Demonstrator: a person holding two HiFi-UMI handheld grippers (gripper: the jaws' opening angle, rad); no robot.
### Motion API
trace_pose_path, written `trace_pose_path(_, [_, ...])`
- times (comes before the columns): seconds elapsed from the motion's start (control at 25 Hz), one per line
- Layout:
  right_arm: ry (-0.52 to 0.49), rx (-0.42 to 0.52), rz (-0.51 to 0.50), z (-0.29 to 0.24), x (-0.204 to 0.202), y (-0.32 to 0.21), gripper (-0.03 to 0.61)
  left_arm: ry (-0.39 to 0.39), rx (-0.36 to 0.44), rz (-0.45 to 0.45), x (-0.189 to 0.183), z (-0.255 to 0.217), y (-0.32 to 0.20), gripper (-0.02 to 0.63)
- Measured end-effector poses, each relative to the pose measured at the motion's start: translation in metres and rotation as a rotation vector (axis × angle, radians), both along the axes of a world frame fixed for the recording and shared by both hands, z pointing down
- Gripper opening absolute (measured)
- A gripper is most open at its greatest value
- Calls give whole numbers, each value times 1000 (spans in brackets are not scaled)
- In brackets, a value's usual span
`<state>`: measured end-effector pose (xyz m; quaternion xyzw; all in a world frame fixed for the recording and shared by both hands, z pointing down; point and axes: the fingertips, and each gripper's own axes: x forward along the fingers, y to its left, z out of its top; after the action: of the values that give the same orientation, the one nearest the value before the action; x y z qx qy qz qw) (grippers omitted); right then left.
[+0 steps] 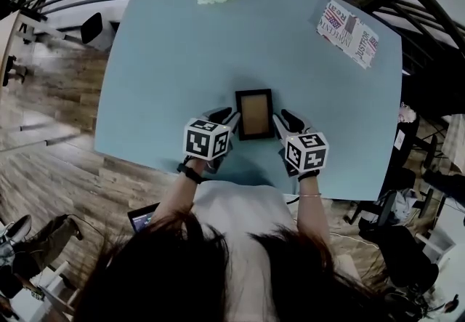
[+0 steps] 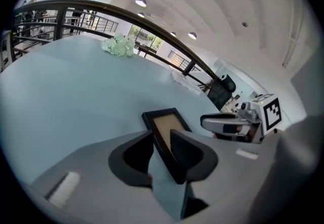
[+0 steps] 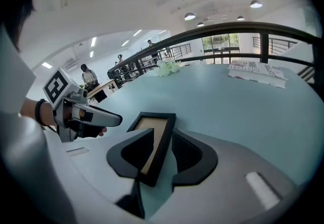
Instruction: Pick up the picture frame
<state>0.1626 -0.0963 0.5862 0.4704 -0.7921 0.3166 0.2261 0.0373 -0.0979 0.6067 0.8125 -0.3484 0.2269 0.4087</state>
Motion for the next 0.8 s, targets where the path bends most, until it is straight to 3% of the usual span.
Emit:
trace_pose_path(0.48, [-77, -117, 19, 32, -3, 3, 89, 44, -153, -32, 11, 24, 7, 126])
trace_pose_path(0.56, [-84, -120, 21, 33, -4, 2, 89, 45, -168, -31, 13, 26, 8, 154])
trace_pose_path(0.8, [-123, -136, 22, 35, -6, 1, 89, -8, -166, -50, 13, 32, 8, 156])
